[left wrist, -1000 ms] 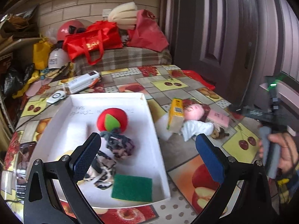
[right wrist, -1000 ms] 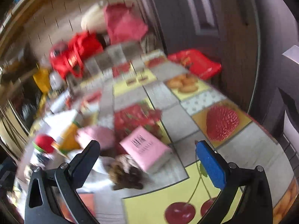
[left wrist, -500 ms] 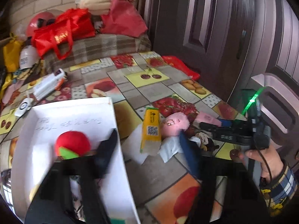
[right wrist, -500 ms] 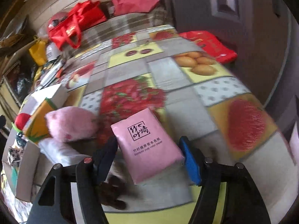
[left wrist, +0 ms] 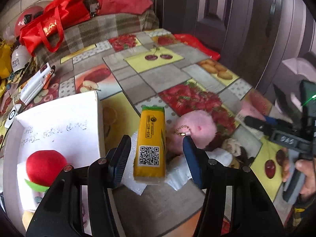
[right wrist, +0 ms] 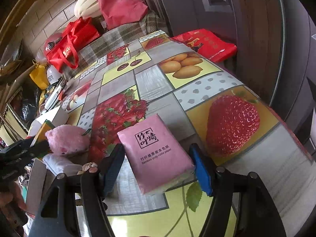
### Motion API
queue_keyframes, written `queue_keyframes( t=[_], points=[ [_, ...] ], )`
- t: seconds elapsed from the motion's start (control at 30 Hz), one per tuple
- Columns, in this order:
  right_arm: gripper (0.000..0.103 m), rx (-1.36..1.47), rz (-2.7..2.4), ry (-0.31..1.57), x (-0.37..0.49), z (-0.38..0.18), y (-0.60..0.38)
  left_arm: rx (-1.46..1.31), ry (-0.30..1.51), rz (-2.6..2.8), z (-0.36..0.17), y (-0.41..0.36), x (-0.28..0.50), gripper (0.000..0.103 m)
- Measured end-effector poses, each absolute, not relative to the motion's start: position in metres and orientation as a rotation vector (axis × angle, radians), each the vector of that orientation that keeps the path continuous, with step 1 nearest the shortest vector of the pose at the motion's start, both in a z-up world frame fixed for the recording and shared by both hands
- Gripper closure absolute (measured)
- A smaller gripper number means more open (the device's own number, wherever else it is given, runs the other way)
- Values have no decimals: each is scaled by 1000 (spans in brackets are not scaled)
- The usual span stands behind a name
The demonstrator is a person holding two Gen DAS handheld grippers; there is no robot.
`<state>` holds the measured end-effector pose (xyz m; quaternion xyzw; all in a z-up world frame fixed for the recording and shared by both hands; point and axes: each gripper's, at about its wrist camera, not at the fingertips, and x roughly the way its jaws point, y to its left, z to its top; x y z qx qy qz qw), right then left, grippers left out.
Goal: Organize soft objects
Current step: 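Grasp the yellow bar with the left tool while the right tool grasps the pink tissue pack, then carry the yellow bar in the left tool while the right tool carries the pink pack to the box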
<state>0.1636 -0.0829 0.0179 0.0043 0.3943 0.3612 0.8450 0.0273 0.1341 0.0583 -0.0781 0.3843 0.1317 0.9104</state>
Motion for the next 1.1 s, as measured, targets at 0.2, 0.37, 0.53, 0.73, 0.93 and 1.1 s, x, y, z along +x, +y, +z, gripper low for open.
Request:
queue_keyframes(
  t=[0.2, 0.37, 0.53, 0.73, 0.93, 1.1],
  points=[
    [35, 21, 765, 828, 166, 17, -83, -180, 760, 306, 52, 138, 19, 80],
    [35, 53, 745, 822, 168, 17, -89, -271, 648, 291, 64, 138, -17, 80],
    [36, 118, 735, 812, 167, 20, -101, -251, 545, 277, 85, 113, -52, 80],
    [36, 233, 833, 724, 129, 43, -120, -213, 454, 246, 104, 87, -82, 80],
    [36, 292, 912, 578, 92, 85, -127, -197, 398, 230, 123, 77, -99, 80],
    [36, 315, 979, 551, 75, 99, -120, -197, 376, 251, 124, 83, -111, 80]
  ],
)
